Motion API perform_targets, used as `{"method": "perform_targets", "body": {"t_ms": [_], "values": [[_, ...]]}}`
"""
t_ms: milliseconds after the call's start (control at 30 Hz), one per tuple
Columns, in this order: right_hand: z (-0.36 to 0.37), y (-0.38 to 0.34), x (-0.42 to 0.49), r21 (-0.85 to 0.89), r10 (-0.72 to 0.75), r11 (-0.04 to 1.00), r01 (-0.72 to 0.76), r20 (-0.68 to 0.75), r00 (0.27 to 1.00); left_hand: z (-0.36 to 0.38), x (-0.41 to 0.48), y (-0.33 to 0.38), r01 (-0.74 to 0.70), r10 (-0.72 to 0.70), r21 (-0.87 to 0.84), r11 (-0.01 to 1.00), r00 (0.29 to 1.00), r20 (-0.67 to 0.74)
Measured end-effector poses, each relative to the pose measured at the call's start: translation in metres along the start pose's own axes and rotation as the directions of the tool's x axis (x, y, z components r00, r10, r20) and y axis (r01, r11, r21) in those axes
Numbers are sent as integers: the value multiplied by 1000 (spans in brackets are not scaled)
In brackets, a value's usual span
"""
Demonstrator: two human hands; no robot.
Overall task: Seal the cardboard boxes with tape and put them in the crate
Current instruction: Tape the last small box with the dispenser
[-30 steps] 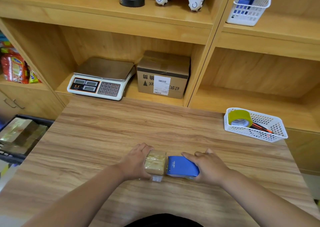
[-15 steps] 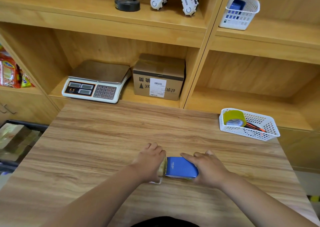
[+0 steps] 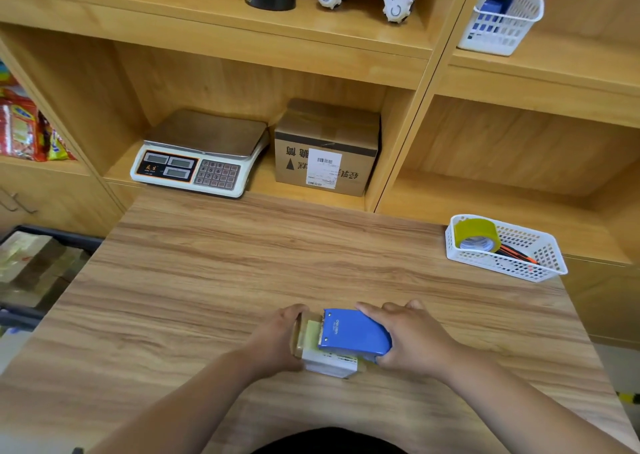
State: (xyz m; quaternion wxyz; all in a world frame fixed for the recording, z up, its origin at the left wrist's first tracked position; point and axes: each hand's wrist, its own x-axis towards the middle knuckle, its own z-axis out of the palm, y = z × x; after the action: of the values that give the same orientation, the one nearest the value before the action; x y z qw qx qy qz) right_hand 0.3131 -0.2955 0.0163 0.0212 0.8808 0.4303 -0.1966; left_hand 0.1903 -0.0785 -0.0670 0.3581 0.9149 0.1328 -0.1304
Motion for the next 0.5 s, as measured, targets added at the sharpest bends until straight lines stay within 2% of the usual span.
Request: {"method": "perform_targets", "body": {"t_ms": [133, 300, 500], "values": [[0, -12, 8, -48, -21, 999, 22, 8, 1000, 4, 1, -9, -15, 14, 52, 999, 1000, 7], [-2, -18, 14, -80, -29, 996, 31, 24, 999, 6, 9, -5, -113, 111, 310, 944, 994, 24], [-3, -17, 16, -91, -29, 995, 31, 21, 999, 9, 20, -5, -150, 149, 374, 915, 988, 32]]}}
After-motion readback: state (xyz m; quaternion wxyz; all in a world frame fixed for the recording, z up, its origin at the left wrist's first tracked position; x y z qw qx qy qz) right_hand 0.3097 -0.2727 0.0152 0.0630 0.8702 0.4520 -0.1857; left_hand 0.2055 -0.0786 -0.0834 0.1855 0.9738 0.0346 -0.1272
